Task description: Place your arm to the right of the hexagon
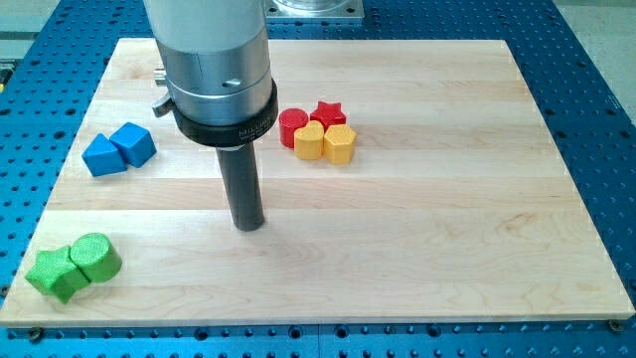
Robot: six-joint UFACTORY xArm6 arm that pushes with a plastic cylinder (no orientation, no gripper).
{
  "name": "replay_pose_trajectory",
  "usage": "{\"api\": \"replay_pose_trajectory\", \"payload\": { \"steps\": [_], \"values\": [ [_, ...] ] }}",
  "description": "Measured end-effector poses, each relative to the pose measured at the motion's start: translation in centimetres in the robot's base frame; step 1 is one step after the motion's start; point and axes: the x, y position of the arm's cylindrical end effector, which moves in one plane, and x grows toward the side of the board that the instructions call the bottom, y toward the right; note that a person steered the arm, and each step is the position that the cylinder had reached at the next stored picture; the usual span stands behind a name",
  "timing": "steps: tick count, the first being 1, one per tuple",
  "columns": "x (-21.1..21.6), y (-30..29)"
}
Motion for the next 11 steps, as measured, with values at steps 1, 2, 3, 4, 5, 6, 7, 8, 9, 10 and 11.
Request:
{"api": "replay_pose_trajectory", "payload": {
  "steps": [1,2,3,4,5,6,7,8,9,10,11],
  "values": [
    [-0.3,0.0],
    [-1.9,0.5],
    [-3.5,0.5],
    [-2.9,4.8],
    [-3.6,6.5],
    [-6.7,7.7],
    [-6.2,9.9],
    [-6.2,12.1],
    [-6.2,13.7],
    [-6.4,19.9],
    [-9.8,20.3]
  ]
}}
